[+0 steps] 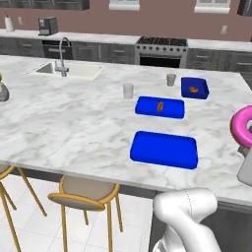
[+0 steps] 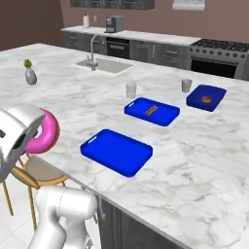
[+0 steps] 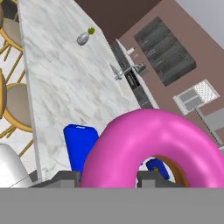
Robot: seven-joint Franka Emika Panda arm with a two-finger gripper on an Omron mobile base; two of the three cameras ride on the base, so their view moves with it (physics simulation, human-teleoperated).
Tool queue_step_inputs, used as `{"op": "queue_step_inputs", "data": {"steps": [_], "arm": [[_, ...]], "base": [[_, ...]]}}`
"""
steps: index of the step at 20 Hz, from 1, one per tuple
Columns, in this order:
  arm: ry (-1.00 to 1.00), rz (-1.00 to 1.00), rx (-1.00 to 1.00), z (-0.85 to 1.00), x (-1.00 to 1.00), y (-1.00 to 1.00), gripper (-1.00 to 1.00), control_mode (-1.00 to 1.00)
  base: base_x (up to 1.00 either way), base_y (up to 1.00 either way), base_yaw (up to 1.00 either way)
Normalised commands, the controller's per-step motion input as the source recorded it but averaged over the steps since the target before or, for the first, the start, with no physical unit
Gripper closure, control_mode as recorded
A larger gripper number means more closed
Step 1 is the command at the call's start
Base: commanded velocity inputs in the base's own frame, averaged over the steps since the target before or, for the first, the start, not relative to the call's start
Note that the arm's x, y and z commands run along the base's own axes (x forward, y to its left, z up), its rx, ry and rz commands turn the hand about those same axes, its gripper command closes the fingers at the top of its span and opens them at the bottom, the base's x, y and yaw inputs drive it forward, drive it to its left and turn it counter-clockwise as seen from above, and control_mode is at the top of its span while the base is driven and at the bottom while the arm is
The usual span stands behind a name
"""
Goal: Take the donut and cupcake from the fridge and place them on the empty tray on the dining counter.
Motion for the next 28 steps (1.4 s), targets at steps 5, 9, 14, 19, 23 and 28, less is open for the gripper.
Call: {"op": "queue_step_inputs", "data": {"steps": [5, 9, 14, 19, 23, 28], "arm": [[0.00, 0.00, 0.00, 0.00, 0.00, 0.00, 1.00, 1.00], [0.00, 0.00, 0.00, 0.00, 0.00, 0.00, 1.00, 1.00], [0.00, 0.00, 0.00, 0.00, 0.00, 0.00, 1.00, 1.00], [0.00, 0.00, 0.00, 0.00, 0.00, 0.00, 1.00, 1.00], [0.21, -0.06, 0.00, 0.00, 0.60, 0.00, 1.00, -1.00], [0.34, -0.03, 0.01, -0.04, 0.87, 0.00, 1.00, -1.00]], "base": [[0.79, -0.13, -0.01], [0.82, 0.00, -0.09], [0.51, 0.00, -0.06], [0.35, 0.00, -0.04], [0.00, 0.00, 0.00], [0.00, 0.00, 0.00]]}}
